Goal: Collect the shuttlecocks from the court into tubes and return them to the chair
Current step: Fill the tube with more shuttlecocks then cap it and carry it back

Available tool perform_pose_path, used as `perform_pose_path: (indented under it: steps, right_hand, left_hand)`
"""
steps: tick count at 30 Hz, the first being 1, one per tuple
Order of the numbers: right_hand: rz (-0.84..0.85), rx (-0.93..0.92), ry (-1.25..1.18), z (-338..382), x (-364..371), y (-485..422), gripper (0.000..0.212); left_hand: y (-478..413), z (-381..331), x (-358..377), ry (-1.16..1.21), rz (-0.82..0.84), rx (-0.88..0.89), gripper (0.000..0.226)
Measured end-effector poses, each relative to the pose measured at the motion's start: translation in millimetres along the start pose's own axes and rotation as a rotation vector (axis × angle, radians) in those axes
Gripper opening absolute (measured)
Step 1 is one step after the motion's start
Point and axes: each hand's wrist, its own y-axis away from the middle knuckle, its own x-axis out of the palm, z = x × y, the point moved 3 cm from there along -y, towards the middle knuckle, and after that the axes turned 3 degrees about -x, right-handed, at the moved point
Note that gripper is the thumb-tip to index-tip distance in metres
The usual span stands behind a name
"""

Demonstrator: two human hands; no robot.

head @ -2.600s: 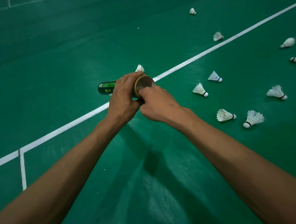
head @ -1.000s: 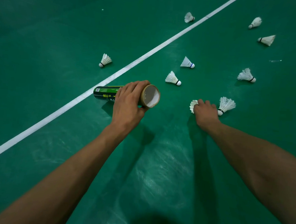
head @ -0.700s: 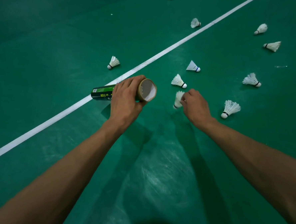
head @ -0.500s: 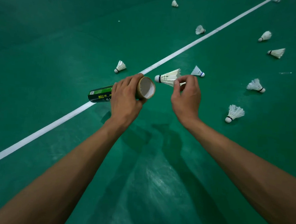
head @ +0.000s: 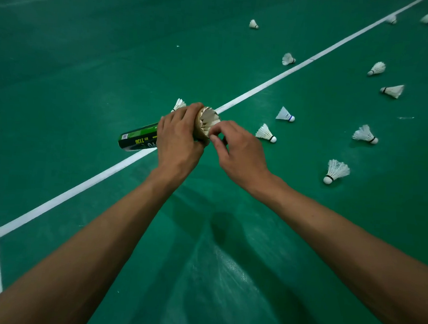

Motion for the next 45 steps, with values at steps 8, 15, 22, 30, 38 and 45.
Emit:
perform_pose_path:
  steps: [8,15,22,30,38,45]
  right_hand:
    - [0.602,0.137,-0.037,8,-8,-17,0.060]
    - [0.729,0.139,0.121,14,-18,-23,0.043]
    - [0.574,0.168,0.104,13,-34,-31,0.024]
    - [0.652,0.204,0.080,13,-34,-24,0.059]
    - [0.712,0.192,0.101,27,-31,-16,0.067]
    - [0.723,0.178,0.098,28,-28,-13,0.072]
  left_hand:
    - [6,-12,-4,0.029,0.027,0.041,0.077]
    - [15,-35,-6,0.104,0.047,0.135,0.074]
    - [6,-36,-7,0.093,0.037,0.122,0.076]
    - [12,-17,0,0.028,0.034,0.124,0.073]
    - [13,-6,-4,0.021,0.016,0.099,0.075]
    - [13,-6,-4,0.042,0.019,0.102,0.074]
